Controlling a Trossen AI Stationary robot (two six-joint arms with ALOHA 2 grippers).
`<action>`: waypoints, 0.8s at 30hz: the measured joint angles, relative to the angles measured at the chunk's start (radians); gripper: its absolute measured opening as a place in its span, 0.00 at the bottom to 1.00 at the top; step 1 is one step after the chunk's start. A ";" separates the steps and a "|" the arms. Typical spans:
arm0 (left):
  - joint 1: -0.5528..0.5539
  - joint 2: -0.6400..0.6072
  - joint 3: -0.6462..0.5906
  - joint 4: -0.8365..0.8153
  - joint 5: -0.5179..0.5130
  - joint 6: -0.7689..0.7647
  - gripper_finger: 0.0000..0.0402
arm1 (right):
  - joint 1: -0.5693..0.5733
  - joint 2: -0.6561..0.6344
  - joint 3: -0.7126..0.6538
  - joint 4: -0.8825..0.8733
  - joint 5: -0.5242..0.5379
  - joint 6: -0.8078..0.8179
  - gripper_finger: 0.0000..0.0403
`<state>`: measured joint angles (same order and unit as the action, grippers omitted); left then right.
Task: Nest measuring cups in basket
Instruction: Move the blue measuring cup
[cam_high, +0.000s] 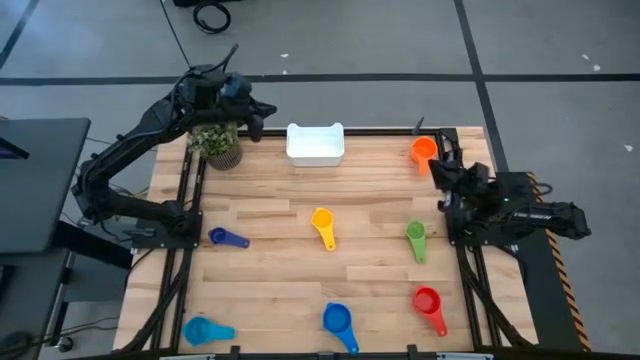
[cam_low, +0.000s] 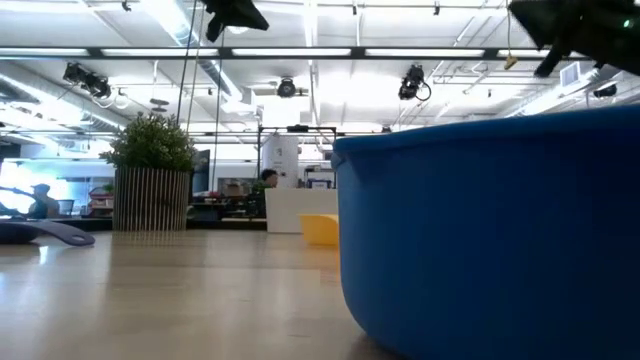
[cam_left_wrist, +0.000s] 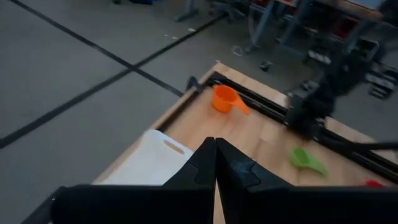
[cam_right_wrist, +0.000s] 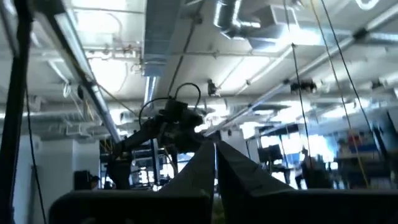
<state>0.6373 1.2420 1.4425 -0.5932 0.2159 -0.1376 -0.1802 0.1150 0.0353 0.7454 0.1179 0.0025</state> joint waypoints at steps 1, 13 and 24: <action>0.000 -0.004 0.000 -0.019 0.014 0.008 0.03 | 0.000 0.000 0.015 -0.010 -0.010 -0.030 0.05; -0.013 -0.005 0.000 -0.206 0.025 0.072 0.03 | 0.000 0.053 0.387 -0.611 0.061 -0.130 0.05; -0.072 0.118 0.001 -0.073 0.015 0.097 0.03 | 0.000 0.233 0.785 -1.081 0.233 -0.023 0.02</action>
<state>0.5656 1.3601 1.4436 -0.6665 0.2305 -0.0407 -0.1799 0.3477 0.8199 -0.3357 0.3511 -0.0203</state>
